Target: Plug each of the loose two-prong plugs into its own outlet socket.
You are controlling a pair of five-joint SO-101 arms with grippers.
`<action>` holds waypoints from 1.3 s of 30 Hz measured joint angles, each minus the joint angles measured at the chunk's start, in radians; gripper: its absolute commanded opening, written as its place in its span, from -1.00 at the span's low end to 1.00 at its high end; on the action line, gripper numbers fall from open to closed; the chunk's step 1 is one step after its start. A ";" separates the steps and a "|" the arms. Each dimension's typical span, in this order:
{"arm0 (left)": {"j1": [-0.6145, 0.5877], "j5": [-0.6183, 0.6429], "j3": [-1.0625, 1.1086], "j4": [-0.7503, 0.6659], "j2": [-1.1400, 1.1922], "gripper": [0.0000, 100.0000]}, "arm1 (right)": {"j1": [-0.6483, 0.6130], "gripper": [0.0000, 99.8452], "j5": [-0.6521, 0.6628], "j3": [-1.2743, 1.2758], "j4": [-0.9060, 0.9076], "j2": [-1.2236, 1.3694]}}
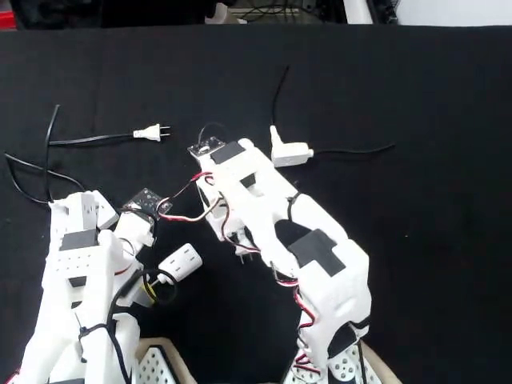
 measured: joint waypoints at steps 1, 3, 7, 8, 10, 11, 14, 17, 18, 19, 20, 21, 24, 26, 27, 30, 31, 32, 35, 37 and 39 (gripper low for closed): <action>0.000 0.000 0.000 0.000 0.000 -0.47 | -0.017 -0.75 0.002 0.008 0.014 0.015; 0.000 0.000 0.000 0.000 0.000 -0.47 | -0.043 -0.75 -0.011 0.012 0.015 0.015; 0.000 0.000 0.000 0.000 0.000 -0.47 | -0.057 -0.75 -0.034 0.012 0.021 0.015; 0.000 0.000 0.000 0.000 0.000 -0.47 | -0.057 -0.76 -0.034 0.012 0.021 0.015; 0.000 0.000 0.000 0.000 0.000 -0.47 | -0.057 -0.85 -0.035 0.012 0.021 0.015; 0.000 0.000 0.000 0.000 0.000 -0.47 | -0.057 -0.92 -0.040 0.012 0.021 0.015; -0.002 0.000 0.000 0.000 0.000 -0.47 | -0.055 -0.94 -0.052 0.018 0.021 0.015; -0.002 0.000 0.000 0.000 0.000 -0.47 | -0.054 -0.88 -0.052 -0.008 0.063 0.015; -0.002 0.000 0.000 0.000 0.000 -0.47 | -0.051 -0.83 -0.052 -0.020 0.083 0.012; -0.002 0.000 0.000 0.000 0.000 -0.47 | -0.043 -0.75 -0.052 -0.034 0.103 0.003; -0.002 0.000 0.000 0.000 0.000 -0.47 | -0.038 -0.65 -0.052 -0.049 0.120 -0.008; -0.002 0.000 0.000 0.000 0.000 -0.47 | -0.037 -0.56 -0.049 -0.063 0.137 -0.018; -0.002 0.000 0.000 0.000 0.000 -0.47 | -0.038 -0.37 -0.018 -0.087 0.178 -0.029; -0.002 0.000 0.000 0.000 0.000 -0.47 | -0.037 -0.38 0.014 -0.087 0.199 -0.029; -0.002 0.000 0.000 0.000 0.000 -0.47 | -0.037 -0.40 0.025 -0.087 0.210 -0.029; -0.002 0.000 0.000 0.000 0.000 -0.47 | -0.028 -0.49 0.034 -0.087 0.224 -0.029; -0.002 0.000 0.000 0.000 0.000 -0.47 | -0.015 -0.54 0.034 -0.087 0.224 -0.029; -0.002 0.000 0.000 0.000 0.000 -0.47 | -0.003 -0.58 0.034 -0.087 0.224 -0.029; -0.002 0.000 0.000 0.000 0.000 -0.47 | 0.028 -0.70 0.034 -0.078 0.192 -0.029; -0.002 0.000 0.000 0.000 0.000 -0.47 | 0.032 -0.75 0.028 -0.051 0.152 -0.029; -0.002 0.000 0.000 0.000 0.000 -0.47 | 0.029 -0.76 0.002 -0.032 0.126 -0.029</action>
